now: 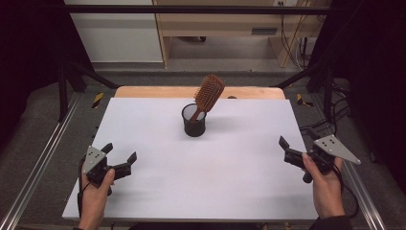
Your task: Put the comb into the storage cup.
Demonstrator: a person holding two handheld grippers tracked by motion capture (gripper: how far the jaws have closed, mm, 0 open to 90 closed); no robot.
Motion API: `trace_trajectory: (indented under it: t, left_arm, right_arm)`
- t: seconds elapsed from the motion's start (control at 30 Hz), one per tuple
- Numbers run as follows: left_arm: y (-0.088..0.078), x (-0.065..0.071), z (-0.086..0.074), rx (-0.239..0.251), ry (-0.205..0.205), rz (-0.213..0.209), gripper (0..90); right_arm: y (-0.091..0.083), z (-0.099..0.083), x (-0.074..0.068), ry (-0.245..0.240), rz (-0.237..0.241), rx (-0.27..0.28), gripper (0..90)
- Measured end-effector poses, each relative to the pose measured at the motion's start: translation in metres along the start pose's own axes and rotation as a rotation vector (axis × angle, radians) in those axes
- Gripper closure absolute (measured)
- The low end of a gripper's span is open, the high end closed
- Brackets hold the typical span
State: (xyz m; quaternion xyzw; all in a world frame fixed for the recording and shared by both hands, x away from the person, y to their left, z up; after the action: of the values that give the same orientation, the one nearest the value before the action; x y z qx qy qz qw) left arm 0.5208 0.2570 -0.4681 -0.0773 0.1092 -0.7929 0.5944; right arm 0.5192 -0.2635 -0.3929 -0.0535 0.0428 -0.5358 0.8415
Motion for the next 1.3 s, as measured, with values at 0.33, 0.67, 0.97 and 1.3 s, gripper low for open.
trace_trajectory:
  t: [0.33, 0.67, 0.97, 1.3]
  left_arm:
    - [-0.002, -0.003, 0.0, 0.001, -0.006, 0.011, 3.1]
    - [-0.009, -0.005, -0.001, 0.007, -0.004, 0.009, 3.2]
    - [-0.02, -0.003, -0.005, -0.003, 0.007, -0.005, 3.2]
    - [-0.039, -0.002, -0.005, 0.045, -0.001, -0.058, 3.7]
  right_arm:
    - [-0.018, -0.036, 0.012, 0.065, -0.014, -0.006, 4.1]
    - [-0.009, -0.069, 0.002, 0.092, 0.022, -0.047, 4.0]
    - [0.007, -0.084, -0.01, 0.081, 0.075, -0.077, 4.2]
    - [0.021, -0.09, -0.026, 0.061, 0.132, -0.073, 4.3]
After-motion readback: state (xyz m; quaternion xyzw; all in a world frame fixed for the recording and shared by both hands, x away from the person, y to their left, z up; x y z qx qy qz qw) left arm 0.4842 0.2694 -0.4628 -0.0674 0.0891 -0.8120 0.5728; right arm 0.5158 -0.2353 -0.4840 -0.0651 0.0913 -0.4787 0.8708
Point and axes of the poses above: each handheld gripper's, and its own axes: y roughly forward along the jaws, z roughly out of its top, x roughly to its right, the point moved 10 cm from there along y, roughly forward along the jaws, and after that the axes turned 7 degrees about z, right-handed, at the moved point
